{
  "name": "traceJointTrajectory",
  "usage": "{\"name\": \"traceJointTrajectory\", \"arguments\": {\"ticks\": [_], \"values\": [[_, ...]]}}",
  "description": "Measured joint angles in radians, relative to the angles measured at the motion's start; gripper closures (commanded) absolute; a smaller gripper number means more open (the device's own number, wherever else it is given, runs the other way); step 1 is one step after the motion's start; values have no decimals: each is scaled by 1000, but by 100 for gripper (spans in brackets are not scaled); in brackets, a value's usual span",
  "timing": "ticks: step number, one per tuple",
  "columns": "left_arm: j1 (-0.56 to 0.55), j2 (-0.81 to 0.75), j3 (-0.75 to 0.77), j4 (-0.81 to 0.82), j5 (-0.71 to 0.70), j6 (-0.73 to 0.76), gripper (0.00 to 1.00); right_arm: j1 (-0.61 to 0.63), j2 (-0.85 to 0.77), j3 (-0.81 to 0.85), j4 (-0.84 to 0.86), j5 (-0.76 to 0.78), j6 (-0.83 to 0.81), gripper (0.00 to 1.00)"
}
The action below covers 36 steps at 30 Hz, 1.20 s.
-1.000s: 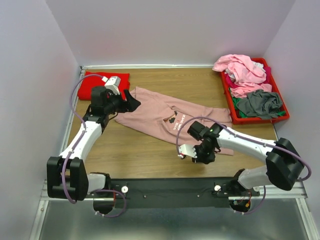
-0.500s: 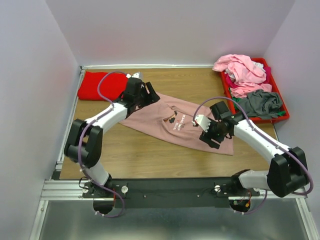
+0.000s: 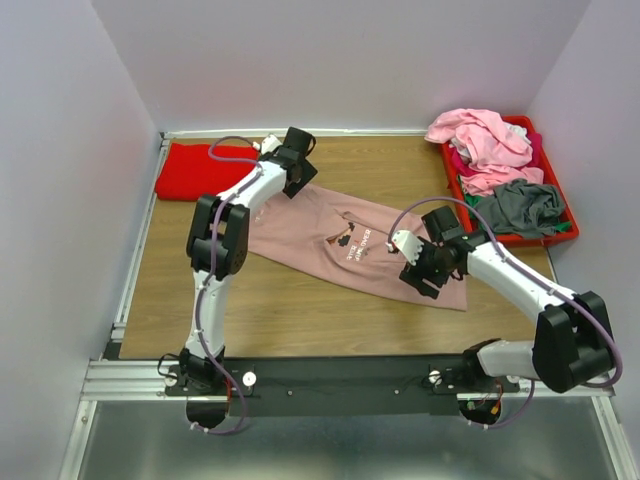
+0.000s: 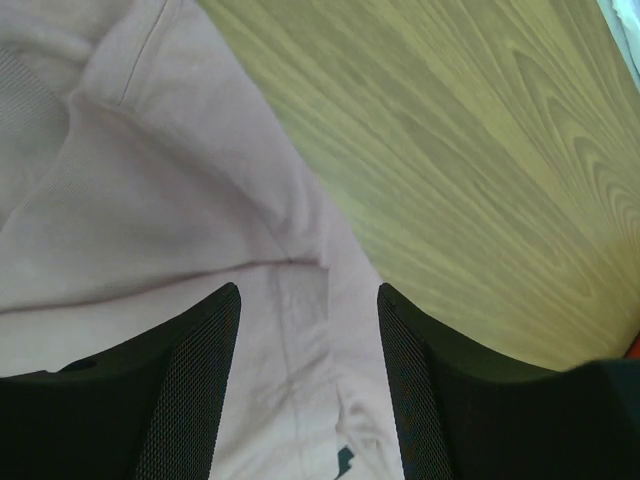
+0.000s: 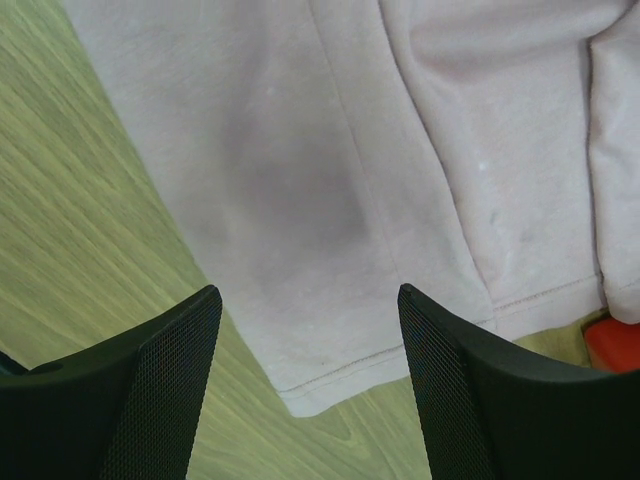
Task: Fold and stack the t-shirts
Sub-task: Fold the tshirt
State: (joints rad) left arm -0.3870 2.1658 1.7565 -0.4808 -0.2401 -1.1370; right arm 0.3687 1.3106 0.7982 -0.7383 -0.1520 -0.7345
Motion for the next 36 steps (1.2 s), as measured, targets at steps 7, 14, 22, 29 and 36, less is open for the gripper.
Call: {"name": "traceJointTrajectory", "arguments": {"ticks": [7,14,22,29,36], "values": [[8,190,235,-166,-22,-15,35,-4,-46,-2,27,-17,36,21],[22,242,332,-230,-22,19,80,-4,-91,-2,43,-54,69,21],[52,403,561,-217,83,127,100,-4,-115,-2,56,-89,84,21],[58,459,627,-146,215,162,100,-4,-125,-2,65,-105,87,21],[43,546,712,-27,429,167,100,-4,-81,-2,87,-113,84,21]]}}
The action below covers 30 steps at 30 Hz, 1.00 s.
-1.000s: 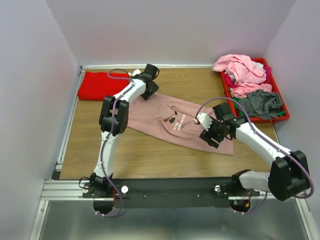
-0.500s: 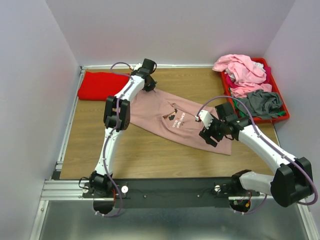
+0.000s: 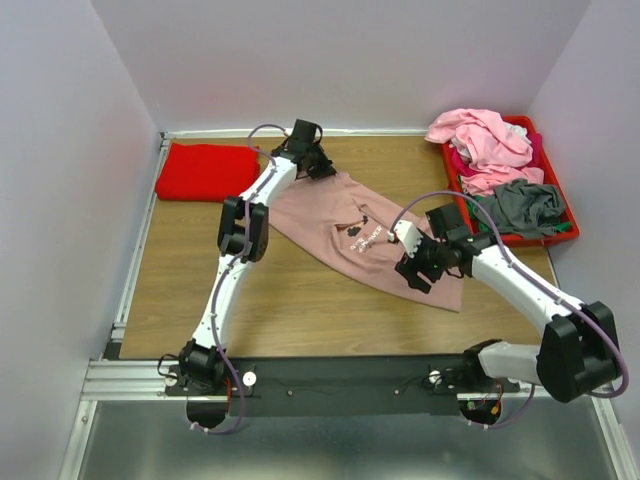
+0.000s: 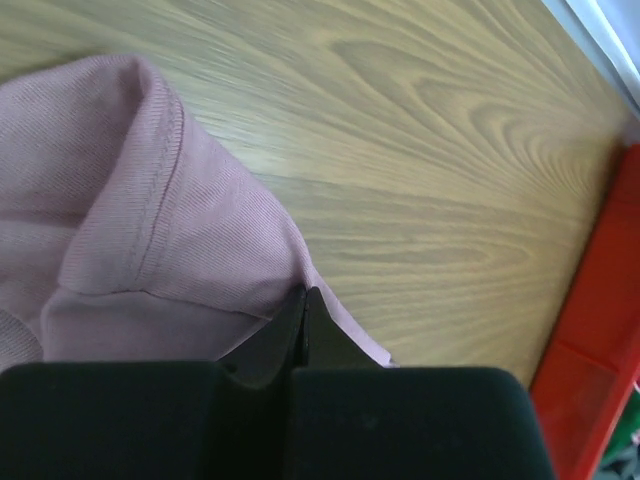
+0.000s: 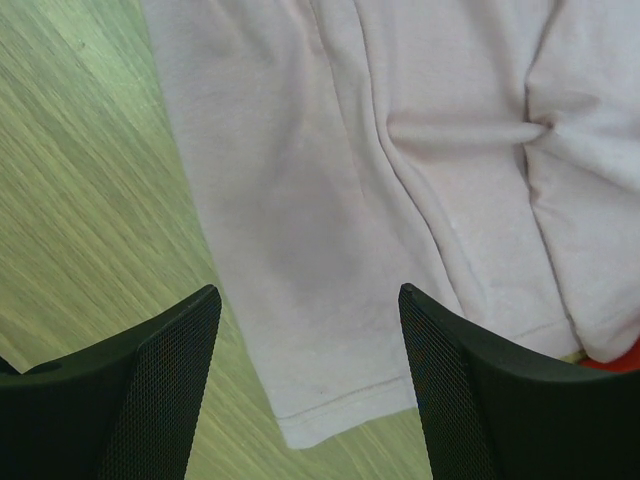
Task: Fold and stack the t-shirts
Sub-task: Fold the tshirt
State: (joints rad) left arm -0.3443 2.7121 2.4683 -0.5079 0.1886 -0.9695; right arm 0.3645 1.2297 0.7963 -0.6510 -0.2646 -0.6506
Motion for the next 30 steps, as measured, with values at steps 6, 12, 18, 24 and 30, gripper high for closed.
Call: {"name": "traceJointTrajectory", "arguments": {"ticks": [6,12,18,24,30], "values": [[-14,19,11,74,102,-15,100,11,95,0,12,-6,-5,21],[18,4,-6,150,168,-21,78,116,141,-29,42,74,-5,22],[87,-88,-34,167,215,-8,71,177,185,-61,59,178,-3,31],[154,-310,-117,185,256,68,70,210,198,-61,64,245,0,81],[195,-629,-341,216,279,224,68,299,207,-57,34,281,5,98]]}}
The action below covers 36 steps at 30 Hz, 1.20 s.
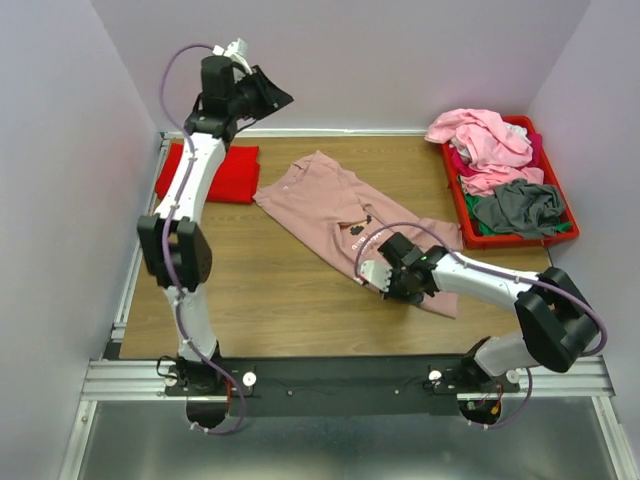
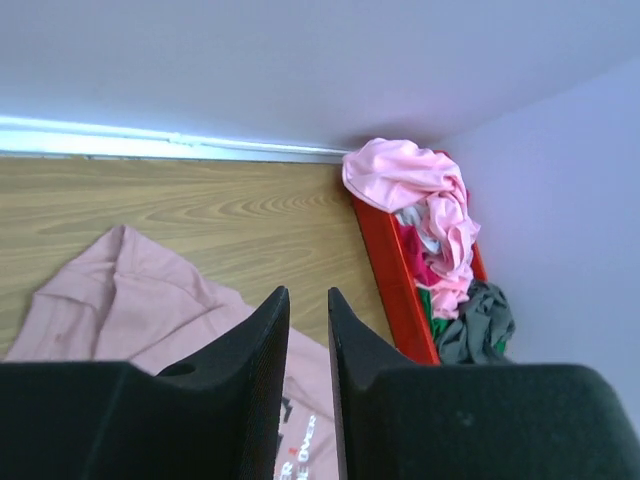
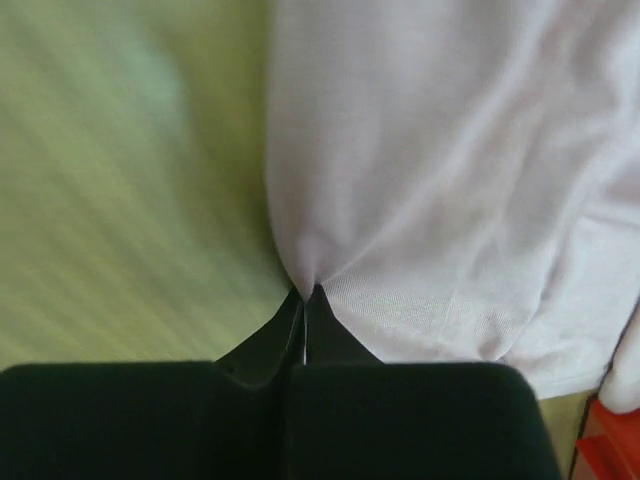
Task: Fold and stack the t-shirts
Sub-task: Fold the tshirt
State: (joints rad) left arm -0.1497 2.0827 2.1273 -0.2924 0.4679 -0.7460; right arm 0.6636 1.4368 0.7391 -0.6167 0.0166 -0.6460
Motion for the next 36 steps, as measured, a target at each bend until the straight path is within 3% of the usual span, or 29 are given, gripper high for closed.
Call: {"name": "traceJointTrajectory", "arguments": {"ticks": [6,12,14,18,19,21,24,26,31,33,36], "values": [[34,-341,-350,52,16,173,61,174,31,60,-118,-113,18,99],[56,-547,-634,96,19,283,50,274,194,216,-175,-267,45,93],[57,-600,-716,89,19,315,47,294,254,285,-193,-311,50,86],[61,-685,-799,71,-3,379,31,313,308,408,-222,-377,54,63],[63,-720,-821,67,-16,396,23,314,308,431,-225,-385,51,54],[72,-788,-872,75,-45,415,16,315,294,460,-232,-392,44,46],[98,-903,-980,111,-79,423,16,303,237,453,-251,-381,39,39],[113,-951,-1049,131,-84,419,16,250,174,452,-269,-381,34,34],[115,-916,-1197,204,-53,354,23,-98,95,513,-255,-420,19,32],[106,-867,-1241,220,-45,310,30,-253,139,578,-218,-454,48,32],[48,-756,-1245,228,-81,257,32,-405,261,686,-154,-531,126,32]]}}
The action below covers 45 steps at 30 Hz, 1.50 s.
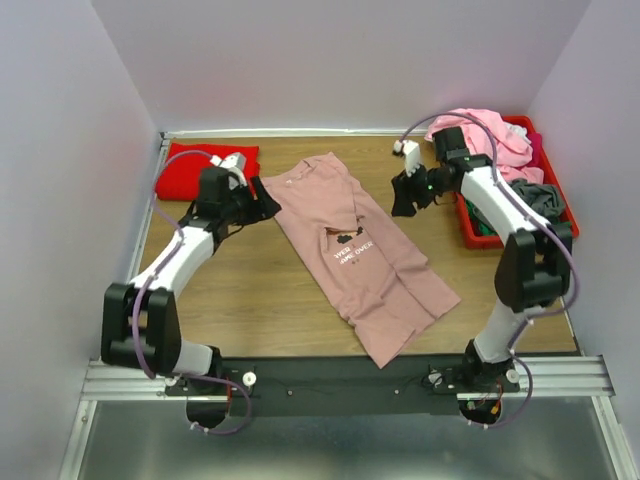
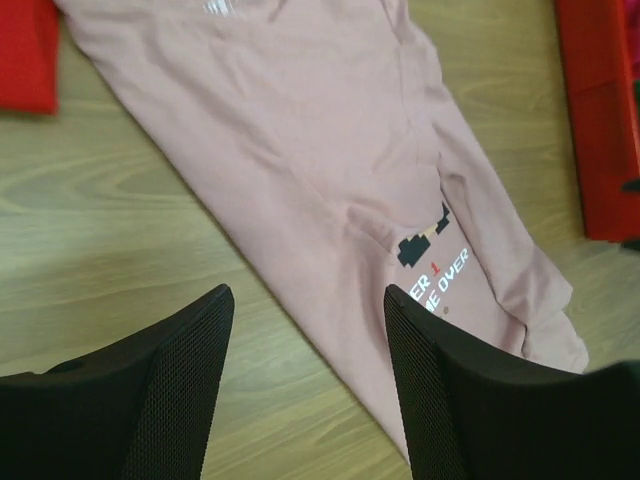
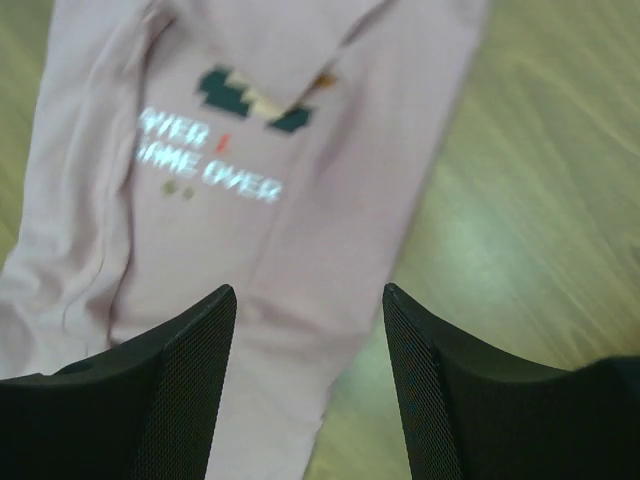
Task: Fold and stack the t-shirts
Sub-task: Fold the tshirt
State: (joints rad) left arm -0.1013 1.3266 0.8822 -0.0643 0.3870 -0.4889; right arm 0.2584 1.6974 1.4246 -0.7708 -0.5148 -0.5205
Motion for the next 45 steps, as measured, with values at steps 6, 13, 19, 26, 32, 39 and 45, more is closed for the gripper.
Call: {"name": "traceJointTrajectory", "arguments": {"ticks": [6,13,19,26,32,39,45], "values": [[-146,248,172,-79,-227,-93,39,-130,272,176,99,-113,173,33],[-168,494,354,-188,-427,-146,43,-133,441,280,143,-145,296,33],[-167,635,441,-256,-476,-144,46,-133,447,254,180,-162,341,33],[-167,780,641,-310,-511,-125,66,-134,433,208,195,-176,350,33],[-167,920,869,-394,-514,-91,76,-134,408,190,202,-180,348,33],[-162,1178,1323,-537,-497,-43,76,-143,378,145,209,-182,341,33],[-113,1249,1443,-557,-352,-17,69,-143,349,109,209,-177,326,33]]}}
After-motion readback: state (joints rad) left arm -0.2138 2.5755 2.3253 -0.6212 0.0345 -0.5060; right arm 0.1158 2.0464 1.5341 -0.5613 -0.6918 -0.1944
